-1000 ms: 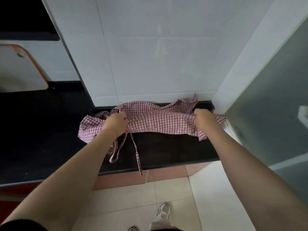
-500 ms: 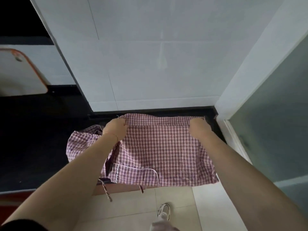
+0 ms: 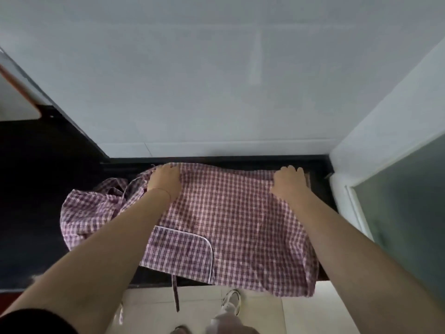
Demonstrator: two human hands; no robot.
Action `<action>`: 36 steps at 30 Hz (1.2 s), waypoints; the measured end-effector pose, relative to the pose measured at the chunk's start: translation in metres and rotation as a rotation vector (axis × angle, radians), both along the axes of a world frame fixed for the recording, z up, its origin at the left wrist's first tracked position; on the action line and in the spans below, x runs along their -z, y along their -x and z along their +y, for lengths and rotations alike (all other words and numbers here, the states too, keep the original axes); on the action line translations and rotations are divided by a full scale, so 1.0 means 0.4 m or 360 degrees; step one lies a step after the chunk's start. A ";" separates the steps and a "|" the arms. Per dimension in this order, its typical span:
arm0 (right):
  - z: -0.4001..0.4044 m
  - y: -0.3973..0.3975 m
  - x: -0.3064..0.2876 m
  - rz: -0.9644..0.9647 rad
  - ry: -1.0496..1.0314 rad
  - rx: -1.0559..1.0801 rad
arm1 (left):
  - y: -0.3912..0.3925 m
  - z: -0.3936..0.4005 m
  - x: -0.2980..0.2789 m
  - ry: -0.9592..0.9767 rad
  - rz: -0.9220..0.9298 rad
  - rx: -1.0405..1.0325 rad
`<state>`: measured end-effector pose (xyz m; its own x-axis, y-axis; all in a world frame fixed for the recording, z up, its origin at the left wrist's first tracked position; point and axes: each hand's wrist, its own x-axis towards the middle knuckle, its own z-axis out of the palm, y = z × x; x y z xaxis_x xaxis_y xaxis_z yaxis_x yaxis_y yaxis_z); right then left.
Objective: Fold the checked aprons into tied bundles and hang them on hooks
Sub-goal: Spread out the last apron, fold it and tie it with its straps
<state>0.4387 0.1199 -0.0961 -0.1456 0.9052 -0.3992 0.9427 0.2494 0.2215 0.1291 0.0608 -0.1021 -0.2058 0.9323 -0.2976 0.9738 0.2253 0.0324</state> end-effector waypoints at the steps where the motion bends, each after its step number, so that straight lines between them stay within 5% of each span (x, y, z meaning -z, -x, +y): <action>1: 0.000 -0.013 0.013 0.0040 0.0063 0.0012 | 0.002 -0.004 0.017 0.0048 0.0013 -0.0004; 9: 0.044 -0.102 0.099 0.0566 0.0356 0.0244 | -0.034 0.025 0.108 0.0208 0.0121 -0.0077; 13: 0.064 -0.116 0.059 0.0329 0.0874 0.0475 | -0.041 0.053 0.099 0.0226 0.0092 -0.0175; 16: 0.091 -0.123 0.040 0.0211 0.0970 0.0471 | -0.034 0.076 0.094 0.0249 0.0020 -0.0262; 19: 0.107 -0.132 0.044 0.0326 0.0870 0.0542 | -0.023 0.090 0.096 0.0211 -0.0062 -0.0386; 27: 0.085 -0.151 0.141 0.0653 -0.0019 0.0585 | -0.031 0.077 0.132 0.0000 0.0002 -0.0446; 36: 0.101 -0.123 0.121 0.0416 0.0101 0.0510 | -0.035 0.055 0.126 0.0214 0.0347 -0.0365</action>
